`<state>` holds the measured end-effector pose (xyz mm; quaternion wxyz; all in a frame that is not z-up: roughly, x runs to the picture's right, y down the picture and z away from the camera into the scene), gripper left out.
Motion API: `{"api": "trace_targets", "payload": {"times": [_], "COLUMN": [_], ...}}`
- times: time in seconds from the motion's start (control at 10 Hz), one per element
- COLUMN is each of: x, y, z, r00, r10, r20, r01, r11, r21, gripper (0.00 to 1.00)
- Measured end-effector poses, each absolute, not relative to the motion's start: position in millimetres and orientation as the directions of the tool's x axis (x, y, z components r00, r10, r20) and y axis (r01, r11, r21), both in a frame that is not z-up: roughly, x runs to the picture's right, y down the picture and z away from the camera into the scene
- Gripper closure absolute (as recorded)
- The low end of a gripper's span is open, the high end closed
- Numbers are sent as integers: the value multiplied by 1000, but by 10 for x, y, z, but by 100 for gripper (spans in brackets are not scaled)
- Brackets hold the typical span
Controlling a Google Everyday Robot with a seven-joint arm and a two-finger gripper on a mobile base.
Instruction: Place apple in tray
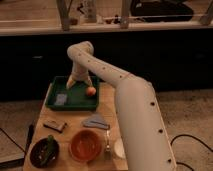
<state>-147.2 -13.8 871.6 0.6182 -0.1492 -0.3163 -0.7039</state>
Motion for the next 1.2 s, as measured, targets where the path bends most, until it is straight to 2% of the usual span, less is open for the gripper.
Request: {"api": "trace_targets", "payload": {"times": [1.2], "x": [-1518], "y": [-255], "z": [8775], "r00": [-195], "r10": [-748], "r20": [634], "r01": [973], "r11": [-68], "r21": [220], "gripper": [20]}}
